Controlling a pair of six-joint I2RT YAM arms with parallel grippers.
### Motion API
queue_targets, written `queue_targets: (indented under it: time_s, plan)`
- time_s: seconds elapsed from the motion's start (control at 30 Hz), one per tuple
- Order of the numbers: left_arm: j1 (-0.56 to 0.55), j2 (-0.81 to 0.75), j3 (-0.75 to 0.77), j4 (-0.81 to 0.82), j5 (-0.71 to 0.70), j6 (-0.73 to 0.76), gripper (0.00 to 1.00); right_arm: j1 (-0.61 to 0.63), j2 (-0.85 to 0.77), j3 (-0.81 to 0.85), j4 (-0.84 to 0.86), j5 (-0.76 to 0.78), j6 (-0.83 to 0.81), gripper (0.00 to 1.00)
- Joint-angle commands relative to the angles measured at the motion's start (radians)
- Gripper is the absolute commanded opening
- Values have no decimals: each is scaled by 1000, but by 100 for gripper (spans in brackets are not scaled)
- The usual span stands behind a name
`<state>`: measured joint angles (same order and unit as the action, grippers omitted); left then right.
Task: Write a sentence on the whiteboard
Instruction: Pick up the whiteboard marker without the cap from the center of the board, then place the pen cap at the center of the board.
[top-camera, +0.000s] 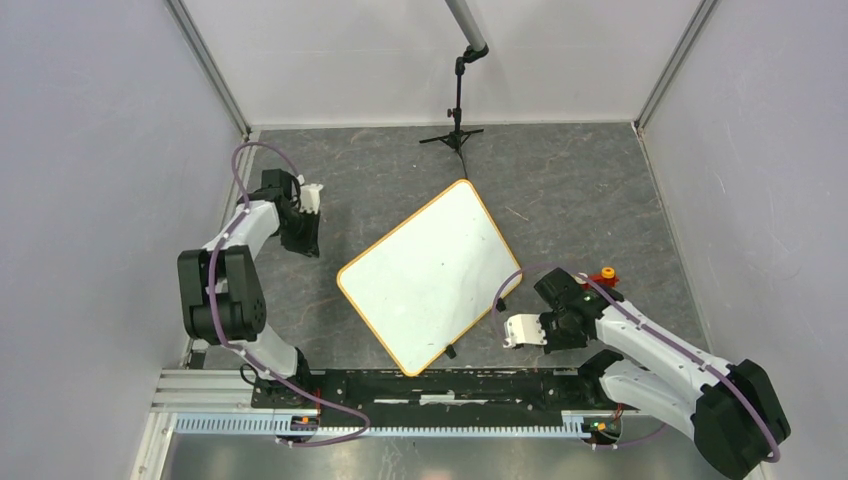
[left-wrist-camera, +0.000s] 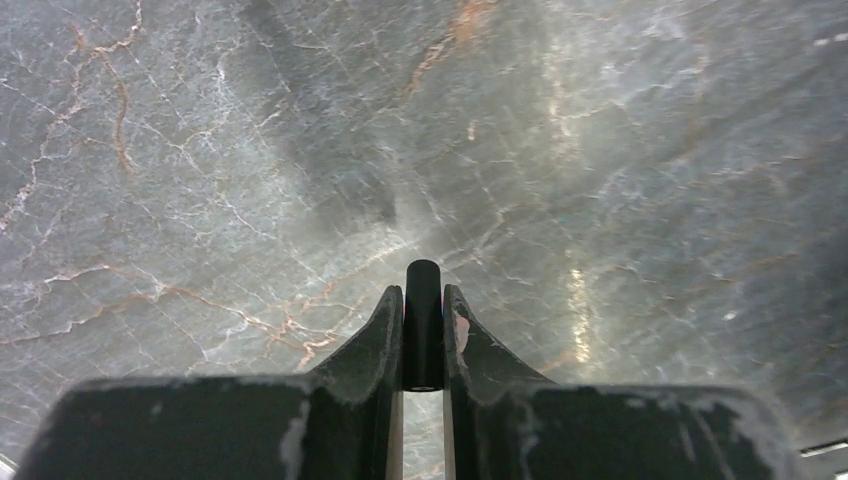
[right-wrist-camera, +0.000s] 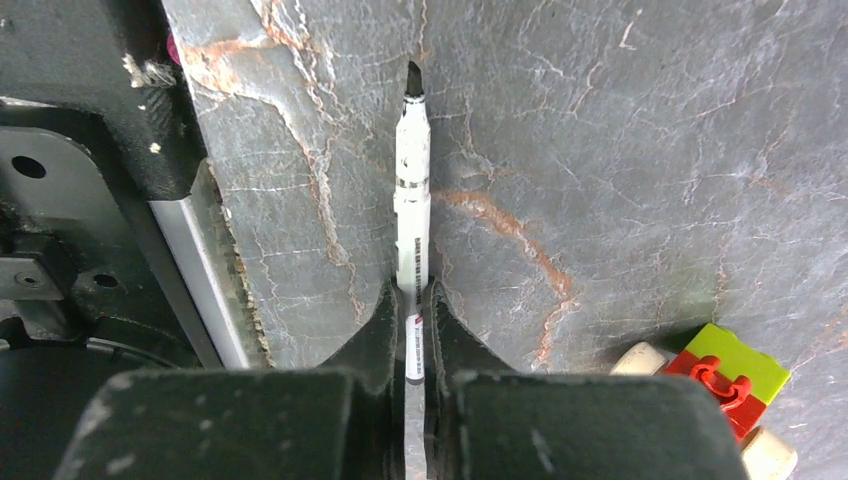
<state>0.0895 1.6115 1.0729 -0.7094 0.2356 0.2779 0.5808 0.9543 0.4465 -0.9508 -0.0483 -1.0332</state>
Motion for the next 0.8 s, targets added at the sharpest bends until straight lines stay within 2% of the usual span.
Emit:
queue_targets:
  time_s: [0.0,0.17,0.4,0.77]
  plan:
    - [3,53,-1,52,-105,105,14,6,-23,-16,49,-11,3,0]
    - [3,107,8,66,-113,111,22,5,-57,23,37,-30,19,0]
    - [3,137,30,29,-112,115,43,5,-80,127,15,-97,54,0]
    - [7,51,116,-78,-53,105,72,4,-65,335,30,-195,147,0]
